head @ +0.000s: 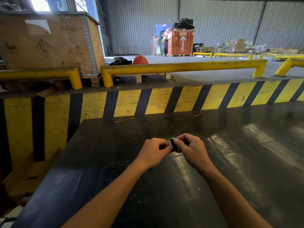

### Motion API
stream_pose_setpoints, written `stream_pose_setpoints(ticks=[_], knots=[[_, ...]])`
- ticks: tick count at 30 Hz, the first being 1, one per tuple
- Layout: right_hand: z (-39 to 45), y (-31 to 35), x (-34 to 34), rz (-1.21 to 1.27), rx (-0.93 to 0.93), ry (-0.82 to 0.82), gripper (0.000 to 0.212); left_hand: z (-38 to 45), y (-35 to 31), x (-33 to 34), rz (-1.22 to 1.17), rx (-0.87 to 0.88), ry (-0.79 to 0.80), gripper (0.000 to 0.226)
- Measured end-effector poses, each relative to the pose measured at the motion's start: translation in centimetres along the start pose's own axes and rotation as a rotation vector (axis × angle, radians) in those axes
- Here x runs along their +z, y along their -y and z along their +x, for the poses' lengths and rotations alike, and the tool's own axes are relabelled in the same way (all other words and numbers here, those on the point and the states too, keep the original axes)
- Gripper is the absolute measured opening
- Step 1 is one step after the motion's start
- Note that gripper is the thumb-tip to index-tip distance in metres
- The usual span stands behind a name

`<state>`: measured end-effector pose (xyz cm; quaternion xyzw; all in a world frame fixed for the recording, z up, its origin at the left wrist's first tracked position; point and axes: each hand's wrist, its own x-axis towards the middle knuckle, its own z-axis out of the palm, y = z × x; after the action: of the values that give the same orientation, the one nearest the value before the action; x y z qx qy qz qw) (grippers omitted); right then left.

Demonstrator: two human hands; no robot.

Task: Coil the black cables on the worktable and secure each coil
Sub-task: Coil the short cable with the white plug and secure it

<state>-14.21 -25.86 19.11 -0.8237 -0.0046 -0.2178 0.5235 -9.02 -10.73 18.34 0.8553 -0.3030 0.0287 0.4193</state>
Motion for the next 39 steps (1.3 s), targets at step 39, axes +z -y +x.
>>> stream_pose_setpoints(ticks=[39], knots=[[-0.1,0.8,-2.1,0.327,0.202,0.031,0.036,1.5,-2.3,2.2,-0.063,0.116,-0.347,0.026]])
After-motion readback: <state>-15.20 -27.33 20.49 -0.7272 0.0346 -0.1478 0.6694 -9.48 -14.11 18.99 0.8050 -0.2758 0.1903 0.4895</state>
